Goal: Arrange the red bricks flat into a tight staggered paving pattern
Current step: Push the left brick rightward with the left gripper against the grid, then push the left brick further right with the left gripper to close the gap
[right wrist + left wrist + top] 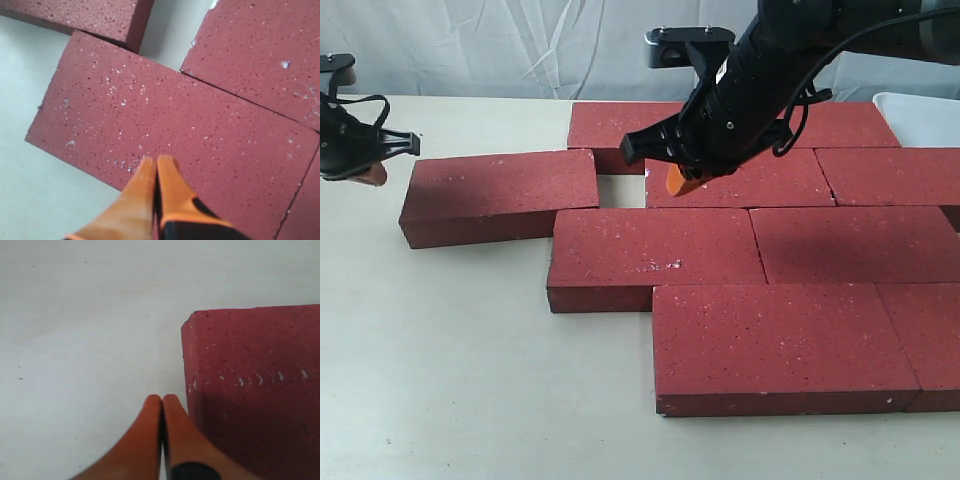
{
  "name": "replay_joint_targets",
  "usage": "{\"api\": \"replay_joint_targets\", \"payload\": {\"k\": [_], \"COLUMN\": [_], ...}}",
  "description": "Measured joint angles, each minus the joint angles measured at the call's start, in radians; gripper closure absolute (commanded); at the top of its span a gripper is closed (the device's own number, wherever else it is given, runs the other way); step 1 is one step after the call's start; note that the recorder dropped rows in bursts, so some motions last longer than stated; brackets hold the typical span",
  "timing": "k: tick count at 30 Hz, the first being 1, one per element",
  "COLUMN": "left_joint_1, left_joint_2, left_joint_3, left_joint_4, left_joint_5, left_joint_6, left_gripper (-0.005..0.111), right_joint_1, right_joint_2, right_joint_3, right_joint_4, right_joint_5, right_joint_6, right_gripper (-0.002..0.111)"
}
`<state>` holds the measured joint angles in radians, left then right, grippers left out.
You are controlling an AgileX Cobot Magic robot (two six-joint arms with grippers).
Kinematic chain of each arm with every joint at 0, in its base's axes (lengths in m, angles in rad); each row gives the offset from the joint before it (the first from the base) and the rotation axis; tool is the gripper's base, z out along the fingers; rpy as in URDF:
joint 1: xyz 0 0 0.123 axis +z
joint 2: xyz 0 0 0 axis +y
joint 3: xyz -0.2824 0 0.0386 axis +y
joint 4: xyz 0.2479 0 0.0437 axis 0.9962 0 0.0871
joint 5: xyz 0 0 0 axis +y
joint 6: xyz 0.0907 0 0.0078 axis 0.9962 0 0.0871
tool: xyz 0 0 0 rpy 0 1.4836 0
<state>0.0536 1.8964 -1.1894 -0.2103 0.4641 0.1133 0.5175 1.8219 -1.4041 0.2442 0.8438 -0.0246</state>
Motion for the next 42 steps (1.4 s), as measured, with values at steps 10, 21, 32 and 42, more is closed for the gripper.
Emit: {"api": "replay_joint_targets", "payload": {"k": [10,21,32,42], "left_joint_1": [0.0,-0.04,-0.102,-0.124], "left_joint_2": [0.133,0.162,0.163,0.163], "left_joint_3": [0.0,0.0,0.0,0.0], "left_joint_4": [-0.133,-0.142,-0.159,-0.163], "left_joint_5": [-0.081,-0.177,-0.306,-0.393], "left_joint_6": [0.0,0.015,0.081,0.083], "left_gripper": [0.107,0.107,0.107,0.107], "right_joint_1": [0.0,0.0,0.0,0.0], "right_joint_2": [0.0,0.0,0.0,0.0], "right_joint_3": [0.0,0.0,0.0,0.0], "right_joint_4": [0.0,-0.002,-0.004,-0.021], "right_joint_5": [0.002,0.0,0.0,-0.004], "right_joint_6": [0.0,-0.003,-0.003,-0.003], "right_gripper": [0.108,0.108,0.108,0.108]}}
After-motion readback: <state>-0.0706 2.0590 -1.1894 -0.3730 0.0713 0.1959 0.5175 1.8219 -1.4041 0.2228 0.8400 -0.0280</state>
